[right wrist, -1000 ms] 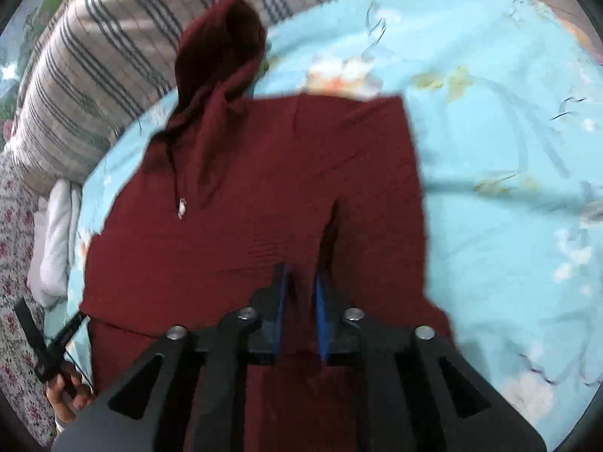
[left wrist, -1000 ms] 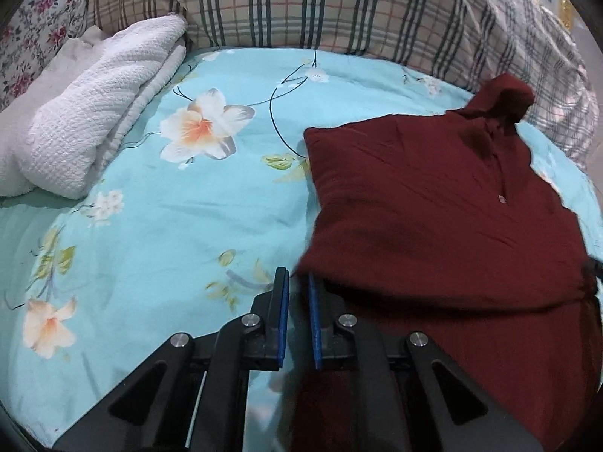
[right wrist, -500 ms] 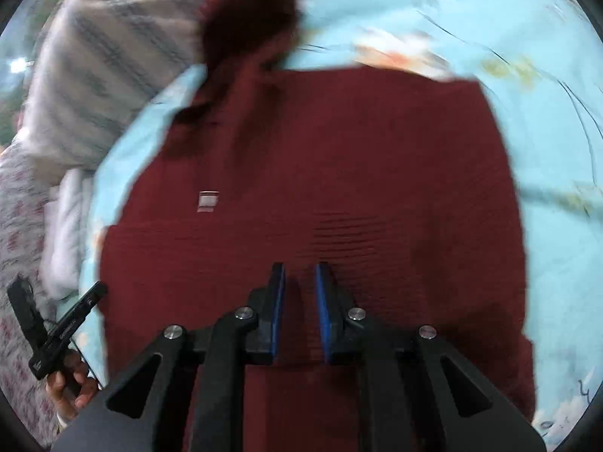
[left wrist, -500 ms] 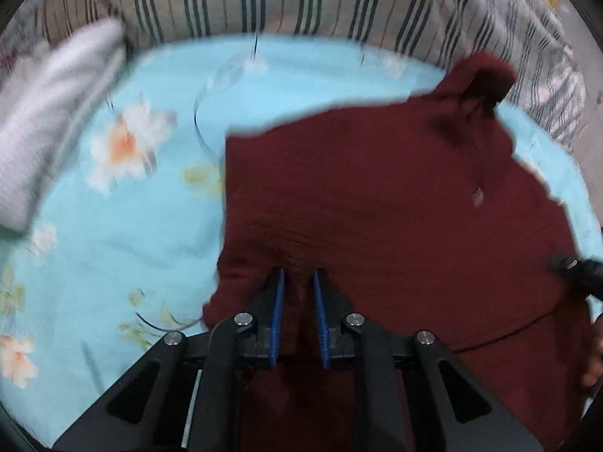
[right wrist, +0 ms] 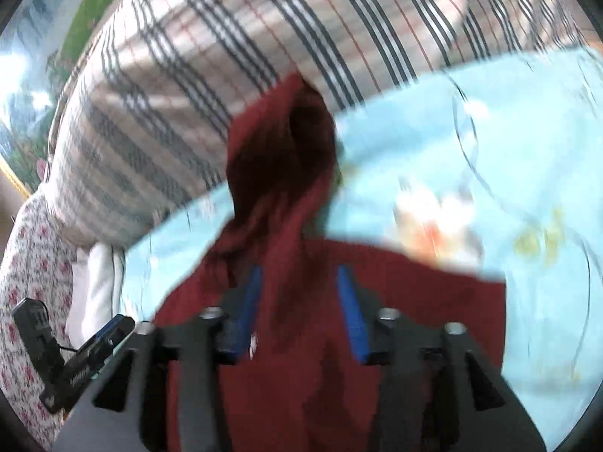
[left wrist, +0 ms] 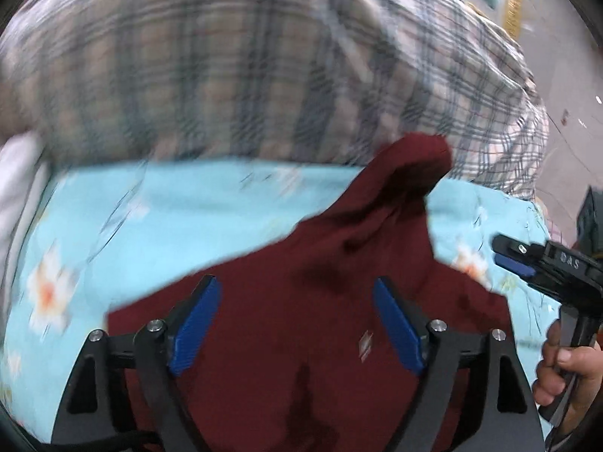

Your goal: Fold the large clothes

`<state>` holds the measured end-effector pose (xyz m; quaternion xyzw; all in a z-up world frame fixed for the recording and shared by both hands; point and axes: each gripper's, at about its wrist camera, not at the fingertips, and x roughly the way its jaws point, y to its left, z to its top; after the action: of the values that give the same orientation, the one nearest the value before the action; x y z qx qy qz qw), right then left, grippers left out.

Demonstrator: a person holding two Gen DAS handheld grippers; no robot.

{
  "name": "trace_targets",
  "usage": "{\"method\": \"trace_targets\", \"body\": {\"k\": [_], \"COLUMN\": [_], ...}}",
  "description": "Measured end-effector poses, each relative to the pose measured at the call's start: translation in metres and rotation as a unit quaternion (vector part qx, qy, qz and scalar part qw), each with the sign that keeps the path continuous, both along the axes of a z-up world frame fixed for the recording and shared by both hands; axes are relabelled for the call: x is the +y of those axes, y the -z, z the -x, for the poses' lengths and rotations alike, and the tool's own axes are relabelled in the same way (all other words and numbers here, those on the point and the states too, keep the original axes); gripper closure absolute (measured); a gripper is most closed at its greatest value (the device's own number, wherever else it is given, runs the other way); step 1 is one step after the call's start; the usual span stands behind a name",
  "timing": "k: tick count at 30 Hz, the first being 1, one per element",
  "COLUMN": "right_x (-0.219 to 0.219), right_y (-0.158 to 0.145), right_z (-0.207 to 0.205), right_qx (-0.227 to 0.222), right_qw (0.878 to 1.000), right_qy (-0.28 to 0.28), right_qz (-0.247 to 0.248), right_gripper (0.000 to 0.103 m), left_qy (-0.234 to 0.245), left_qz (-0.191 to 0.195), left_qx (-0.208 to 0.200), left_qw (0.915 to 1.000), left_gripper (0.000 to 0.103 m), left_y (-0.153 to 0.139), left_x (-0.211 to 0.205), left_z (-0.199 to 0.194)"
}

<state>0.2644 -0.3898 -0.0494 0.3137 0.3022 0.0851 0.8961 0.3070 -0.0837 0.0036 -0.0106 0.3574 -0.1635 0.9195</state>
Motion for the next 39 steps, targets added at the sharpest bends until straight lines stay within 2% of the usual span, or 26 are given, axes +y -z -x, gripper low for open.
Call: {"method": "trace_targets", "body": {"k": [3, 6, 9, 10, 12, 13, 14, 15, 16, 17, 20, 23, 26, 28, 30, 33, 36, 39], "right_x": [-0.010, -0.018, -0.026, -0.028, -0.029, -0.030, -0.030, -0.031, -0.033, -0.035, -0.043, -0.037, -0.022, -0.012, 0.002, 0.037, 0.071, 0.108], "right_y": [-0.006, -0.004, 0.002, 0.001, 0.001, 0.001, 0.001, 0.001, 0.002, 0.001, -0.007, -0.019, -0.029, -0.026, -0.016, 0.016, 0.045, 0.069], "right_z": [-0.030, -0.068, -0.100, -0.109, -0.124, -0.131, -0.136, -0.140, -0.140, -0.137, -0.112, -0.074, -0.026, 0.009, 0.039, 0.081, 0.107, 0.123], "right_qx": [-0.006, 0.001, -0.005, -0.014, -0.030, -0.036, -0.037, -0.034, -0.031, -0.034, -0.054, -0.074, -0.083, -0.077, -0.067, -0.032, 0.004, 0.046], "right_qw": [0.999, 0.998, 0.997, 0.997, 0.996, 0.995, 0.995, 0.995, 0.995, 0.995, 0.995, 0.994, 0.991, 0.991, 0.992, 0.992, 0.990, 0.985], "right_qy": [-0.003, -0.017, -0.044, -0.054, -0.075, -0.083, -0.086, -0.089, -0.089, -0.086, -0.078, -0.085, -0.098, -0.104, -0.110, -0.122, -0.142, -0.167], "right_qz": [0.035, 0.059, 0.058, 0.054, 0.041, 0.035, 0.036, 0.039, 0.038, 0.036, 0.020, 0.016, 0.023, 0.021, 0.016, 0.004, -0.003, 0.018], "right_gripper": [0.046, 0.046, 0.046, 0.046, 0.046, 0.047, 0.060, 0.084, 0.094, 0.096, 0.097, 0.097, 0.097, 0.097, 0.097, 0.097, 0.097, 0.093], "left_qy": [0.019, 0.017, 0.020, 0.023, 0.039, 0.043, 0.041, 0.035, 0.028, 0.026, 0.024, 0.034, 0.047, 0.055, 0.058, 0.053, 0.051, 0.044], "left_qz": [-0.033, -0.074, -0.078, -0.079, -0.085, -0.090, -0.091, -0.085, -0.074, -0.059, -0.023, -0.013, -0.004, 0.002, 0.007, 0.014, 0.021, 0.019], "left_qx": [-0.007, -0.021, -0.025, -0.027, -0.029, -0.026, -0.021, -0.025, -0.031, -0.033, -0.047, -0.063, -0.081, -0.077, -0.067, -0.031, 0.005, 0.029], "left_qw": [0.9992, 0.9969, 0.9964, 0.9962, 0.9951, 0.9947, 0.9948, 0.9955, 0.9964, 0.9973, 0.9983, 0.9973, 0.9956, 0.9955, 0.9961, 0.9980, 0.9985, 0.9984], "left_gripper": [0.018, 0.018, 0.019, 0.022, 0.055, 0.090, 0.099, 0.100, 0.100, 0.100, 0.101, 0.101, 0.101, 0.101, 0.101, 0.101, 0.101, 0.100], "left_y": [0.003, 0.010, 0.018, 0.019, 0.023, 0.025, 0.027, 0.027, 0.024, 0.022, 0.008, -0.004, -0.011, -0.006, 0.002, 0.029, 0.054, 0.062], "left_x": [-0.048, -0.085, -0.102, -0.108, -0.119, -0.121, -0.119, -0.114, -0.106, -0.096, -0.068, -0.053, -0.032, -0.014, 0.001, 0.026, 0.040, 0.050], "left_z": [-0.039, -0.079, -0.113, -0.123, -0.142, -0.148, -0.155, -0.158, -0.159, -0.158, -0.143, -0.115, -0.066, -0.035, -0.005, 0.032, 0.056, 0.073]}}
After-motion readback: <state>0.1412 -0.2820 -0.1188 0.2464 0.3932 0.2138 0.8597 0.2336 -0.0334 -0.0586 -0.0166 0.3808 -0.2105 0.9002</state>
